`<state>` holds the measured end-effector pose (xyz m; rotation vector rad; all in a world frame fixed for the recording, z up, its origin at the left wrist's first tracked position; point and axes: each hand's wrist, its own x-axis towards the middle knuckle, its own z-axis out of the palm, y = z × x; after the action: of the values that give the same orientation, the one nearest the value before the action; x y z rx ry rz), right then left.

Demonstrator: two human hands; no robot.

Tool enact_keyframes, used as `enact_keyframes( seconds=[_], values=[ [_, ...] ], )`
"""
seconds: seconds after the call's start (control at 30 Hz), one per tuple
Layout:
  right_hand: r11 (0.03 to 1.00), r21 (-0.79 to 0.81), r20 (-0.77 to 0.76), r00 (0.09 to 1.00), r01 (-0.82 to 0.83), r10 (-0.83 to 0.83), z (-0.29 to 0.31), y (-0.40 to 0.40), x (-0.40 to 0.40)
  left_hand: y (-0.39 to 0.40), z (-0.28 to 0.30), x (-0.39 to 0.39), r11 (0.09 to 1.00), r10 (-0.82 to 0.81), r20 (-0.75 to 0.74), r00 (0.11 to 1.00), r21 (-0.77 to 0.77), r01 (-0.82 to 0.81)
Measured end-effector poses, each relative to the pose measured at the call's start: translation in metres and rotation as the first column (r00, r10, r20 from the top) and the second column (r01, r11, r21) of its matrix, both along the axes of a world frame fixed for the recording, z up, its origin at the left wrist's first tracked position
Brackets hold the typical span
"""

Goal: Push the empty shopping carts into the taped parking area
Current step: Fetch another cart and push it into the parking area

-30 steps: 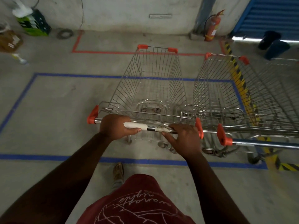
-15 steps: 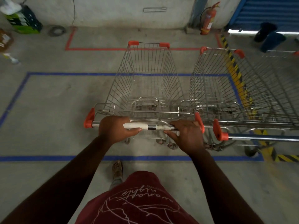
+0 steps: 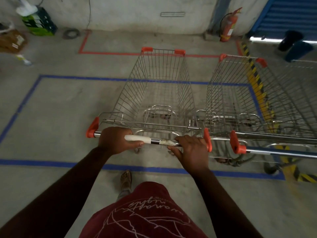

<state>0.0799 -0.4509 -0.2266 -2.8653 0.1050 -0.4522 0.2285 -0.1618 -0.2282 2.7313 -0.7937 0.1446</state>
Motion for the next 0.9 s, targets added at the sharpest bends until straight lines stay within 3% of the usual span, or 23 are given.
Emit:
enact_keyframes(
  seconds=[0.43,0.67,0.9],
  values=[
    [1.0,0.025,0.031,0.999,-0.018,0.017,-0.007,-0.008,-0.003,-0.002,0.003,-0.016,0.998,-0.037,-0.034,0.999,-0.06,0.035],
    [0.994,0.105,0.009,0.999,-0.041,0.04,0.013,0.002,-0.007,0.001,0.016,-0.023,0.929,-0.078,-0.181,0.98,-0.371,0.006],
    [0.953,0.253,0.217,0.97,-0.168,0.113,0.049,0.091,0.004,0.05,0.021,-0.041,0.851,-0.067,0.078,0.995,-0.516,0.098]
  ],
)
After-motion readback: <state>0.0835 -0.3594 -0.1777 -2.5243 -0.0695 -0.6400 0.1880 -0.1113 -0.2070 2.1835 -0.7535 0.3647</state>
